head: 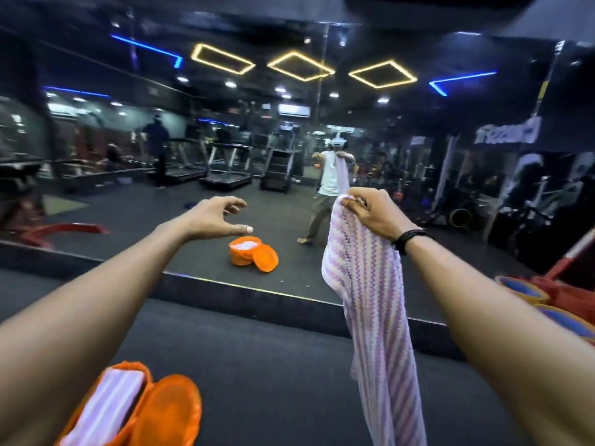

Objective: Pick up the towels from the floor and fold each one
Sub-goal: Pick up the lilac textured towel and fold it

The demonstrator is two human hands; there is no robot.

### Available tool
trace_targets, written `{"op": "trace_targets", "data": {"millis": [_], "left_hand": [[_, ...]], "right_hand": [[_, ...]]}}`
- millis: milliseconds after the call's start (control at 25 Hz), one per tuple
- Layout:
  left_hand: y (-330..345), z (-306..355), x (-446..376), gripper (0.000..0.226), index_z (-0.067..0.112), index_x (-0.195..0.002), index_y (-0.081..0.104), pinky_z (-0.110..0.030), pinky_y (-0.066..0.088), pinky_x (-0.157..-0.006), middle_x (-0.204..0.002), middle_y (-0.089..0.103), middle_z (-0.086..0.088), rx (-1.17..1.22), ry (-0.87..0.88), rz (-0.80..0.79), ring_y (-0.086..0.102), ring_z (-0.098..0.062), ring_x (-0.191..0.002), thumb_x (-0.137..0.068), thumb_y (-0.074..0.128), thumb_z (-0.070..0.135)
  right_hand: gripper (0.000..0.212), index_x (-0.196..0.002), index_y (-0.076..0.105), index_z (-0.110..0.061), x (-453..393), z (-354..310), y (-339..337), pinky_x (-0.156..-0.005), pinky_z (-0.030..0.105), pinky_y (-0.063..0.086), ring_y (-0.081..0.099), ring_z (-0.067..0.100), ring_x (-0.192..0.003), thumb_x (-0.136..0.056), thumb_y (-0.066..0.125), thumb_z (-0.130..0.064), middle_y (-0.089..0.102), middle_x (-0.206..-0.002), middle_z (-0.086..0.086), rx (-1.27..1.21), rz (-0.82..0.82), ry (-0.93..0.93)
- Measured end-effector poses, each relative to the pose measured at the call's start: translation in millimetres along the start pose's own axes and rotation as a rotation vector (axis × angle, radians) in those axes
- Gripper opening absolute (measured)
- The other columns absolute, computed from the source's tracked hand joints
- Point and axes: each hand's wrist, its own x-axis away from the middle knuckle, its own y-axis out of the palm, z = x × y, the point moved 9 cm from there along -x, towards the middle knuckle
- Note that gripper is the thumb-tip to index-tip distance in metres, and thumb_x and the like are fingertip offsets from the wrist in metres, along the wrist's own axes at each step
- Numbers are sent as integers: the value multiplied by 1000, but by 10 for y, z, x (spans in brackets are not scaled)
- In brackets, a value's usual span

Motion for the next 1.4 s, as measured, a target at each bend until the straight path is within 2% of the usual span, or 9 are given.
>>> {"op": "trace_targets", "data": {"millis": [80,440,560,640,800,960,1040,1240,1400], "left_hand": [[-495,-593,414,69,22,-132,53,-28,41,-101,-126,61,-3,-38,-75,39,56,-15,-118,-72,78,47],[-2377,-2629,2004,69,19,-133,52,-34,43,-105,-126,60,-4,-133,-320,154,57,-16,-114,-74,78,42],[-2794,-3081,2332,62,19,-132,53,-29,54,-83,-118,61,2,-139,-358,185,57,-12,-109,-77,77,36],[-3037,-3390,2513,62,22,-133,52,-18,50,-66,-122,58,3,-156,-396,206,56,-10,-105,-79,76,37],[-3504,-4131,2809,66,23,-134,51,-36,51,-94,-127,58,-1,-166,-491,252,59,-15,-108,-76,77,41],[-4072,-4972,2952,70,23,-136,49,-28,47,-93,-130,56,0,-220,-568,286,51,-15,-122,-76,76,44],[-4358,-5382,2955,70,24,-135,50,-30,43,-102,-129,58,-1,-249,-602,304,53,-14,-121,-74,77,46],[-5141,-6286,2752,67,27,-132,52,-32,43,-103,-123,60,1,-286,-664,346,56,-13,-114,-73,77,48],[-5569,-6872,2568,66,27,-132,52,-27,41,-99,-119,59,4,-263,-673,359,54,-11,-109,-74,77,46]], "right_hand": [[28,-71,51,-13,-305,-585,518,-61,33,32,43,16,-65,-96,55,-24,46,-62,-3,-27,-21,-77],[25,-71,52,-19,-1237,-3009,2500,-63,34,37,46,21,-67,-93,60,-27,52,-65,3,-216,-133,-230],[26,-70,50,-21,-1521,-3662,3022,-64,36,40,46,23,-67,-93,59,-31,49,-63,1,-266,-167,-268],[30,-67,47,-21,-1699,-4067,3317,-63,35,37,44,22,-66,-94,59,-32,45,-59,-5,-303,-174,-302],[34,-63,44,-26,-2131,-4790,3921,-64,33,37,46,22,-68,-93,60,-26,44,-59,-9,-355,-175,-373],[36,-63,41,-27,-2726,-5542,4571,-62,30,33,46,18,-66,-94,60,-25,45,-58,-11,-419,-177,-461],[39,-61,39,-28,-3067,-5821,4859,-61,31,33,46,19,-66,-93,60,-26,46,-59,-9,-439,-175,-485],[29,-72,52,-12,-4080,-6323,5607,-64,36,42,54,24,-70,-94,58,-31,57,-69,5,-419,-212,-490],[31,-71,51,-13,-4579,-6715,6033,-58,32,36,48,19,-64,-95,57,-31,52,-63,-2,-408,-215,-520]]}}
